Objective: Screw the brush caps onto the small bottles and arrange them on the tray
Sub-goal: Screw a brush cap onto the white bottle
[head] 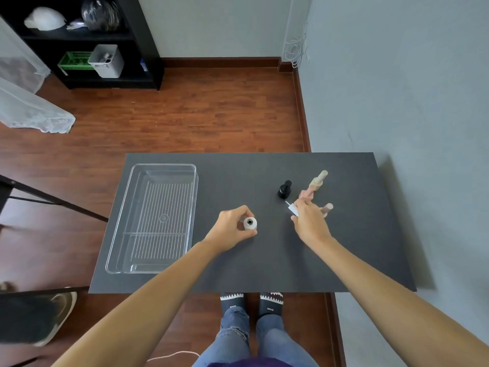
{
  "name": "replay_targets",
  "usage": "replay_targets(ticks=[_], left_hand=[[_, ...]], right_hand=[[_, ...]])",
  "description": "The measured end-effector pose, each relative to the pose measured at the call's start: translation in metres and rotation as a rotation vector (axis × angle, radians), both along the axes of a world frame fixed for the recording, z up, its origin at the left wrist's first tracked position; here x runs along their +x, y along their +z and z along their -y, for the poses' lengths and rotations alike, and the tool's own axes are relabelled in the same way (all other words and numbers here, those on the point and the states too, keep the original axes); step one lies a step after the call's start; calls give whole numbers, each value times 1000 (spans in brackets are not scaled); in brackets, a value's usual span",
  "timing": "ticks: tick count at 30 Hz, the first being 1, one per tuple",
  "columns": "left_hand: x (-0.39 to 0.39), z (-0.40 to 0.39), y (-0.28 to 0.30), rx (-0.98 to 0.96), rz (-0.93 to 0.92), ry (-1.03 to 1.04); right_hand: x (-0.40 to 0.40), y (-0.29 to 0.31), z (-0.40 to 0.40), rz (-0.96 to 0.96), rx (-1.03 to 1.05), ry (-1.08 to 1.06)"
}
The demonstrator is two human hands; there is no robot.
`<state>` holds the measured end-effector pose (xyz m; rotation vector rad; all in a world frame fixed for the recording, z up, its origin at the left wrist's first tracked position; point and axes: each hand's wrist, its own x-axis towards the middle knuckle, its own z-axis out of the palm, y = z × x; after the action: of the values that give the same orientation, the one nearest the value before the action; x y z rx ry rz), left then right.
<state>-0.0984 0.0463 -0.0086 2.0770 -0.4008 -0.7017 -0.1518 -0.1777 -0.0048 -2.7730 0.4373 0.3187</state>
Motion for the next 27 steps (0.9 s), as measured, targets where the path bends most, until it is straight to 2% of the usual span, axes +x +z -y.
replay_targets(ticks=[6,10,12,14,18,22,27], left_hand=[[-1,-1,3,-46,9,42],[1,-2,8,-56,23,70],[4,-1,14,-69,37,81],[10,2,22,-88,50,100],[30,15,54,-157,81,162],[54,34,100,-246,159,205],[81,63,163,-369,250,265]], right_hand=[[13,-16,-3,-73,-120,-3],[12,-18,-2,-73,-95,-10],[9,-14,-5,-51,-48,-1],[5,-6,-7,-1,117,-62],[2,36,-3,110,406,-184],[17,98,13,224,565,-210],[51,187,33,494,662,-168]])
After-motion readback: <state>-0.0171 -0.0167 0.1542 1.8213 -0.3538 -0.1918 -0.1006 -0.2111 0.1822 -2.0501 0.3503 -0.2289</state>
